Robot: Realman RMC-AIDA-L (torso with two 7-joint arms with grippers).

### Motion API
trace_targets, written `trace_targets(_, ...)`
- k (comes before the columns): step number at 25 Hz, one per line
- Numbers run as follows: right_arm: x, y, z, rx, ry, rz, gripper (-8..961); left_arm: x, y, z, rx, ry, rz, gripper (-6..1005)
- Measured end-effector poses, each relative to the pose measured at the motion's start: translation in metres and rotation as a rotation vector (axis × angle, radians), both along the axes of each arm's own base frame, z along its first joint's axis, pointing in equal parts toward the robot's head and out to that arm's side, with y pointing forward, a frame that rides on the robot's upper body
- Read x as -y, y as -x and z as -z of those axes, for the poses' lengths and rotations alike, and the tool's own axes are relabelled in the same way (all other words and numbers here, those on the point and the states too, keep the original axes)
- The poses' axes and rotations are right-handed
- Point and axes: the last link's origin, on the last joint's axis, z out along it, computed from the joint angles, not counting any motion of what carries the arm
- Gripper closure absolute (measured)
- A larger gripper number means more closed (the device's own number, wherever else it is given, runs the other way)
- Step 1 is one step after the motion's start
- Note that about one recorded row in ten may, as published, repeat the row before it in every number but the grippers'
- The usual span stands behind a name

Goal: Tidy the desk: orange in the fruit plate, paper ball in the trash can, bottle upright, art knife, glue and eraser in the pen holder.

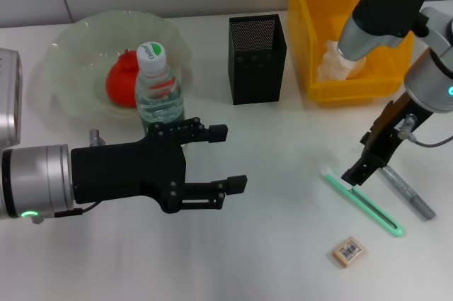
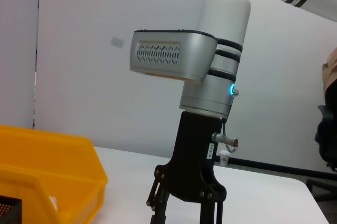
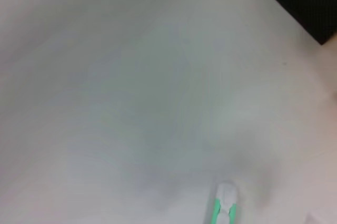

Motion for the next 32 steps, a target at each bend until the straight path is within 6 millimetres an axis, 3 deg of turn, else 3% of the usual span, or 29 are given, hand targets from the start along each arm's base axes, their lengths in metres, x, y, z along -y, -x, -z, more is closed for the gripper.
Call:
trace_targets(17, -0.005, 0.004, 0.019, 0.029, 0.02, -0.002, 136, 0.001, 0.001, 0.0, 0.0, 0.004, -0.002, 191)
trace_targets(32, -0.004, 0.0, 0.024, 0.039, 0.022, 0.017, 139, -0.001, 0.001, 0.001, -0.003, 0.001, -0.004, 191)
